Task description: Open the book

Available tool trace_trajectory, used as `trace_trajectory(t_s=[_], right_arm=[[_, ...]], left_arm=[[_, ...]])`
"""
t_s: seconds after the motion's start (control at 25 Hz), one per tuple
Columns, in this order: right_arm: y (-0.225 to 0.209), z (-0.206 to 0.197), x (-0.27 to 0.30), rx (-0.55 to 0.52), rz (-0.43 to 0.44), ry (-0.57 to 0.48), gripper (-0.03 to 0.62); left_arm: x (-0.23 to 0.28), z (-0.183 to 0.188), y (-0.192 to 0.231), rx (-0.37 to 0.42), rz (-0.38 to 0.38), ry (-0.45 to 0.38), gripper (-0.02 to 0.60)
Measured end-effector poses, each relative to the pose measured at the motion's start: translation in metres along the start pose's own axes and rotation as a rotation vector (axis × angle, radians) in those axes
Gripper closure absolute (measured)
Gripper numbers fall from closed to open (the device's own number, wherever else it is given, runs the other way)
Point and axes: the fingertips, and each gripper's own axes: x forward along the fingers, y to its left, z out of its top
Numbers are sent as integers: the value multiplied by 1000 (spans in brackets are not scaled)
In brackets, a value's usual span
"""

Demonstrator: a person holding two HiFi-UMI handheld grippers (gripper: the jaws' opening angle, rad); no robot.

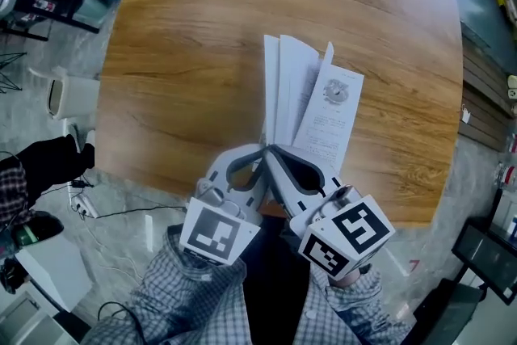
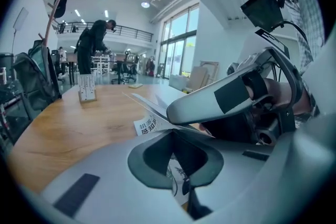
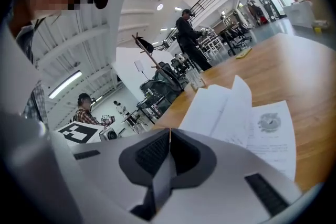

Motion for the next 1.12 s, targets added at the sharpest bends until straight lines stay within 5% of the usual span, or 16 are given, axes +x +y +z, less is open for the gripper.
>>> trace_trajectory(t_s=[0.64, 0.92, 1.12], right_arm=[[71, 12, 73, -115, 123, 50, 571], [88, -2, 99, -93, 189, 84, 571], [90, -23, 128, -12, 242, 146, 571]], left_arm=[[-60, 4, 79, -102, 112, -80, 583], [-82, -17, 103, -106, 169, -54, 581], [-92, -50, 126, -177, 224, -7, 581]])
